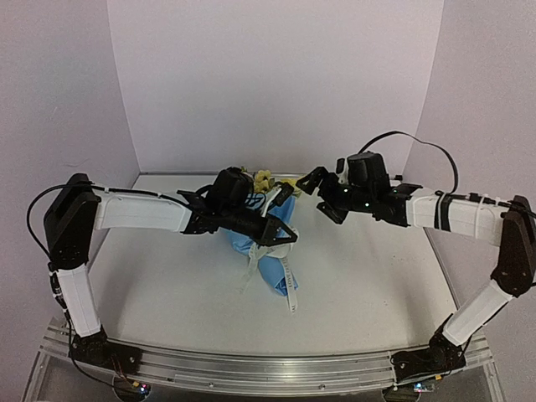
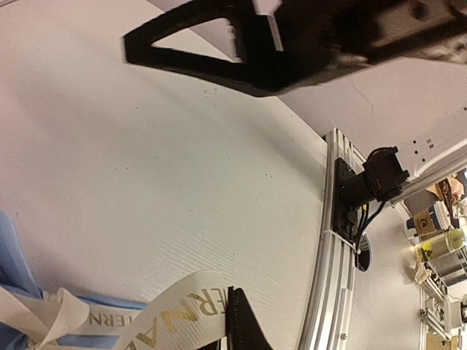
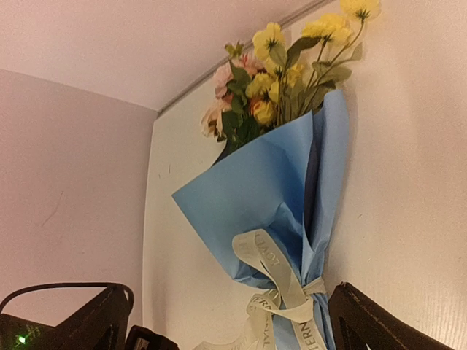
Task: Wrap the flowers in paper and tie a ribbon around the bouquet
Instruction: Tie the half-tied ribbon around the folded bouquet.
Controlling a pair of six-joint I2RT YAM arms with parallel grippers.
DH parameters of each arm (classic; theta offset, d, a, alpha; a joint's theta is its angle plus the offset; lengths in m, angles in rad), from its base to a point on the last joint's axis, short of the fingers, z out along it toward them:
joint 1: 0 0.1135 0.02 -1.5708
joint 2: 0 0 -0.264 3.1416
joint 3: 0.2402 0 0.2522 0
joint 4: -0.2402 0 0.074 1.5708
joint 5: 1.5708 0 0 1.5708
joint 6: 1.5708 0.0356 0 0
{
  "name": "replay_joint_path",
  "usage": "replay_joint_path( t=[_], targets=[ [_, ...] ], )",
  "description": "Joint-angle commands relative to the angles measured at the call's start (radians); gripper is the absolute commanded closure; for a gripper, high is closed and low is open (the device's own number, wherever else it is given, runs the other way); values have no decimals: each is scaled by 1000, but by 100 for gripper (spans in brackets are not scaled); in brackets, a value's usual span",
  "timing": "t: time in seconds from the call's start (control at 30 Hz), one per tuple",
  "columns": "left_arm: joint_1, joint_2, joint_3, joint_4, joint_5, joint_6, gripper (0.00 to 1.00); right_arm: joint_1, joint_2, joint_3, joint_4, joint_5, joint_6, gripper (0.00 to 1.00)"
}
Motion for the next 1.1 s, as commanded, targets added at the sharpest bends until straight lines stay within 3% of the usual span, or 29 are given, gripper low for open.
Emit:
replay_joint_path(
  t=[0.0,0.17,0.37,0.77,1.07],
  targets=[
    [-1,120,183,-130,-30,28,88,-6,-117,-78,-64,157,2,2],
    [-10,168,261,-154,-98,30,55,-6,-167,-127,-114,183,-29,2],
    [-9,99,257,-108,-126,29,28,-6,-155,-161,-123,161,-58,5],
    [-9,-20,196,-48,-28,-37,16,5,-105,-170,-65,86,-150,13],
    [-10,37,199,-92,64,-80,20,6,-148,-244,-73,185,-69,22]
  ],
)
